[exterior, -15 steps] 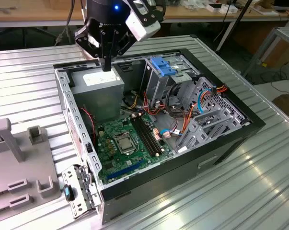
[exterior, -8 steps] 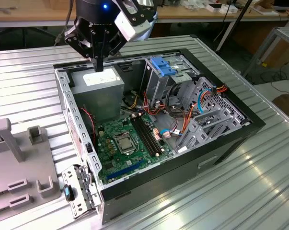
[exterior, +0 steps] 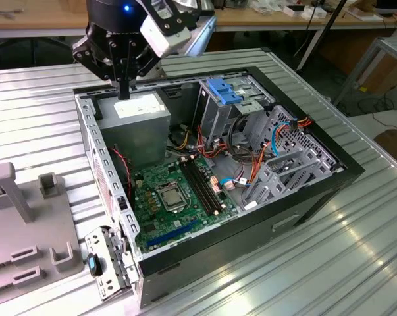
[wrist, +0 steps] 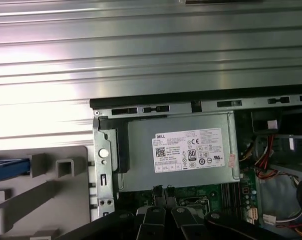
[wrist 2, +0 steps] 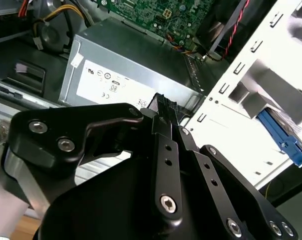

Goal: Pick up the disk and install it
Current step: 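Reach for the disk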

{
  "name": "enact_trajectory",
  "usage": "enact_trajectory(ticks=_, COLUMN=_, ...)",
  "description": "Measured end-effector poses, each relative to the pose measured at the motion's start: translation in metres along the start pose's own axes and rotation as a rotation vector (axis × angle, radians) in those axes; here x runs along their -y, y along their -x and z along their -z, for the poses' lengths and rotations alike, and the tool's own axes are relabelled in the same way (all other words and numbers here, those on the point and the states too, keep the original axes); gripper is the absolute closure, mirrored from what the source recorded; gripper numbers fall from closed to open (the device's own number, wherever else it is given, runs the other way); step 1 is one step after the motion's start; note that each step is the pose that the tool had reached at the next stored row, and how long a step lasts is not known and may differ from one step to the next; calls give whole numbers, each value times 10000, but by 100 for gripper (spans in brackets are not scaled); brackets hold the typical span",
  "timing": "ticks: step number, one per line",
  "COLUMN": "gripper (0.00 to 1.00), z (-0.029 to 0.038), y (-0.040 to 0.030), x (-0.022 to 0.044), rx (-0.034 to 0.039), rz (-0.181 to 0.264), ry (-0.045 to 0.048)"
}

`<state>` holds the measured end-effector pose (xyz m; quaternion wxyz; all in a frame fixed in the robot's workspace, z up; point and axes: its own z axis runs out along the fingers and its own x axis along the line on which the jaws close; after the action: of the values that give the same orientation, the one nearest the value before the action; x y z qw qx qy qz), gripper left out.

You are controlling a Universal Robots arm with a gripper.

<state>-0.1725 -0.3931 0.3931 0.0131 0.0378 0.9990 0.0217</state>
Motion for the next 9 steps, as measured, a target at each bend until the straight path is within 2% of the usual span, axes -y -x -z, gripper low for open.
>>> enact_trajectory(ticks=1, gripper=89, z=1, y=-44, x=3, rx=0, rz=0, ry=0)
enact_trajectory(ticks=4, gripper=89, z=3, y=-111, x=7, rx=0, rz=-1, ry=1)
enact_trajectory(ticks=9, gripper=89, z=6, y=-262, x=16, rx=0, rz=-2, ry=1)
